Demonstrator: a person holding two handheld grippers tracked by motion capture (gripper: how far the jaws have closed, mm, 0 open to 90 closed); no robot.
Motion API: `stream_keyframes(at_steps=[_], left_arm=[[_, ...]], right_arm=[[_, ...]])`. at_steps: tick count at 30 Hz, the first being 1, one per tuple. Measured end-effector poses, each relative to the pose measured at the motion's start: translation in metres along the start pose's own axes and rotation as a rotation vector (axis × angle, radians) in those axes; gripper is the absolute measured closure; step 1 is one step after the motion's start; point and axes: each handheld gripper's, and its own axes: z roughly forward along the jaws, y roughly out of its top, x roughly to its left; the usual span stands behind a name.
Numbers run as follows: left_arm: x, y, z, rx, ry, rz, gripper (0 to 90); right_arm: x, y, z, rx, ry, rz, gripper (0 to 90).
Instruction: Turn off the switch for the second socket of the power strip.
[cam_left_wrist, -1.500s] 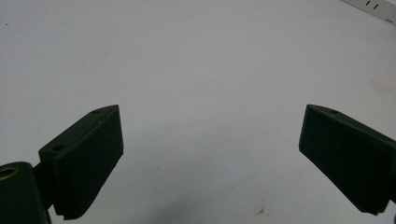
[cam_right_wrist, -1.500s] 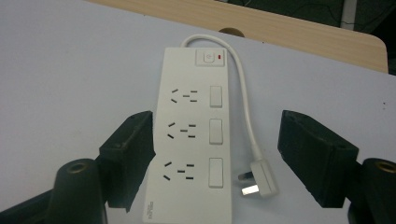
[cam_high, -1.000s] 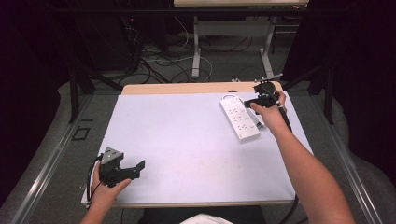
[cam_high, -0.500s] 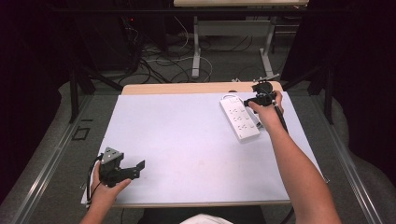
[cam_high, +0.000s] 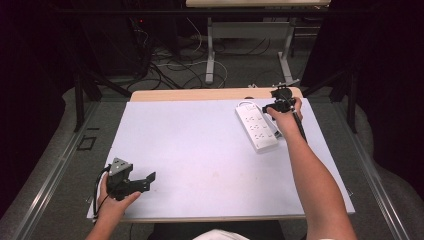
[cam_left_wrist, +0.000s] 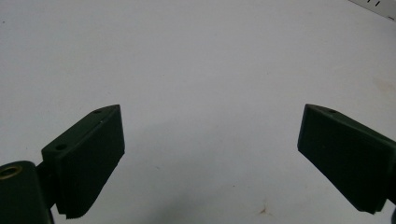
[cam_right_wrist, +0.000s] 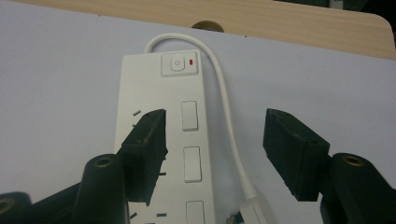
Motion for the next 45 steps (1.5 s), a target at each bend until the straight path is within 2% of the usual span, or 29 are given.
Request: stream_keyframes(at_steps=[7,12,16,24,26,30,45], left_arm=[[0.000,0.000,0.000,0.003,0.000,-0.001,7.6],[0.001,0.000,0.001,0.001,-0.001,-0.001,7.7],[0.001,0.000,0.001,0.003,-0.001,-0.003,7.8],[0.002,-0.001,0.002,-0.005,0.002,-0.005,8.2],[0.002,-0.001,0.001,0.006,-0.003,-0.005,8.2],[0.002,-0.001,0.002,-0.004,0.001,-0.009,8.2],[0.002,-0.001,0.002,0.007,0.000,-0.003,8.3]], right_arm=[[-0.003,0.000,0.007,0.009,-0.027,0.013,42.7],[-0.003,-0.001,0.012,0.020,-0.026,0.027,43.8],[-0.002,-0.001,0.017,0.027,-0.027,0.016,46.6],[0.002,-0.005,0.026,0.079,-0.021,0.005,53.7],[0.003,-0.006,0.028,0.091,-0.019,0.010,56.1],[0.007,-0.007,0.029,0.111,-0.019,0.010,61.0],[0.011,-0.012,0.037,0.195,0.000,-0.015,76.3]])
